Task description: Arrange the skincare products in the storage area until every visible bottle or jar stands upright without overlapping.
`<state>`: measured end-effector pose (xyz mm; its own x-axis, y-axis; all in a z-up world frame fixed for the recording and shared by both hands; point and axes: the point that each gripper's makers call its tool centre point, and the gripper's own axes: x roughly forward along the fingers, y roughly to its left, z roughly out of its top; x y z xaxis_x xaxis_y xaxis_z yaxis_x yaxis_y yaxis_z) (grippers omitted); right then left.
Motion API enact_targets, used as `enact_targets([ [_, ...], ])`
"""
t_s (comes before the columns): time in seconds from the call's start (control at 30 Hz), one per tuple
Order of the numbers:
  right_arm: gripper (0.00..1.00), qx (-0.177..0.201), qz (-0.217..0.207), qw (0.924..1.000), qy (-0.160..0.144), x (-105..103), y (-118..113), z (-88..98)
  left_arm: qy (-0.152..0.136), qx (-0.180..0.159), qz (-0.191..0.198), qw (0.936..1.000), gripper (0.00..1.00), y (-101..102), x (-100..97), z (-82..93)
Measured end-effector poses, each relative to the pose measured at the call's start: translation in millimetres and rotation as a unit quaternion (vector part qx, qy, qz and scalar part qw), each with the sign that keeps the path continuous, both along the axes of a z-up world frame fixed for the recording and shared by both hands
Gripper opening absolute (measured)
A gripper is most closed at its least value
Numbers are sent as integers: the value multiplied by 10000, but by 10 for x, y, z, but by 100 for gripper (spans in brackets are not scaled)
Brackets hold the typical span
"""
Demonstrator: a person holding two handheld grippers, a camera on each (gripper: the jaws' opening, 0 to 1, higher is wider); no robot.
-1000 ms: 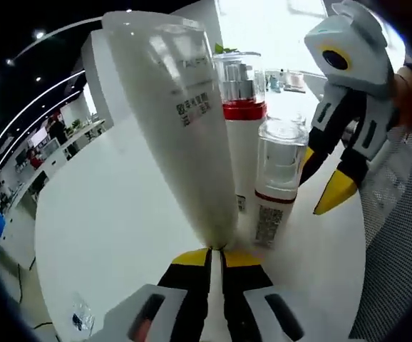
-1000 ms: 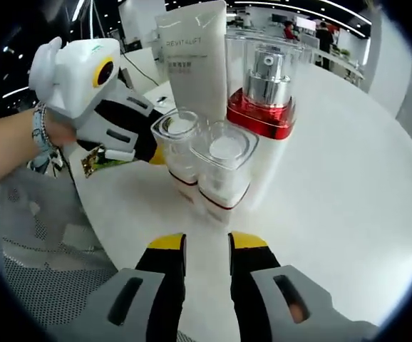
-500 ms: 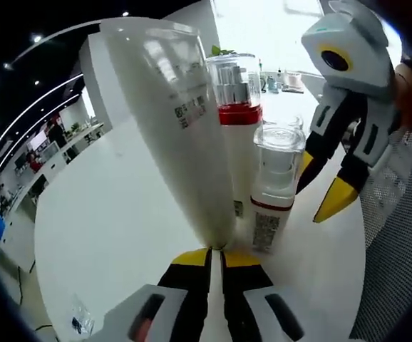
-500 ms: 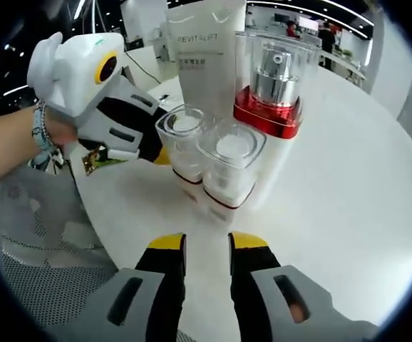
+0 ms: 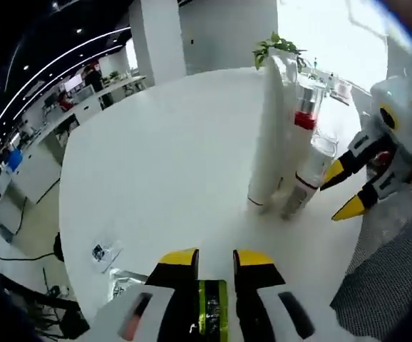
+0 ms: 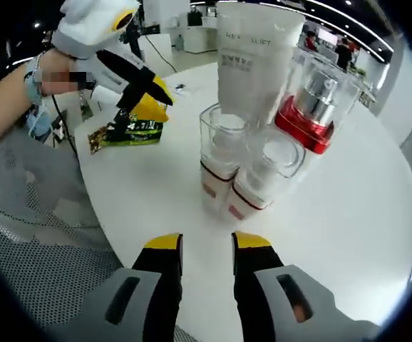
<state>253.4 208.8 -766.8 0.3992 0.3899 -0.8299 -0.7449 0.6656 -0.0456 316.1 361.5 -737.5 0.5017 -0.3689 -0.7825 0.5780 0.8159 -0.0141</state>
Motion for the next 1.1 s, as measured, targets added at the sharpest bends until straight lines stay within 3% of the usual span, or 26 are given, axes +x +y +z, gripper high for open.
enact_targets([
  [0.2,25,-192,304,9992,-188,-39,81,8,-195,-82,1132,9933,21,592,-147,185],
  [0.33,25,-113,529,9981,-295,-67,209,32,-162,380,1621,9859,21,1038,-262,57],
  [0.4,25,61,713,9968,-366,-87,337,65,-106,263,2030,9788,22,1179,-293,-20],
  [0.57,25,507,1093,9891,-842,-115,674,245,108,-224,2622,9647,22,1254,-363,-203],
  [0.7,25,935,1255,9846,-781,-124,957,371,306,-33,2542,9667,22,1287,-396,-314],
  [0.83,25,1158,1344,9799,-912,68,1269,482,509,-189,2473,9674,24,1229,-388,-384],
  [0.93,25,1534,1137,9798,-587,176,1512,491,802,-115,2466,9657,26,1210,-449,-479],
  [1.0,26,1693,918,9806,-378,271,1637,458,827,54,2389,9675,26,1222,-467,-520],
  [1.1,26,1725,800,9809,-400,443,1809,390,891,89,2408,9664,26,1231,-461,-556],
])
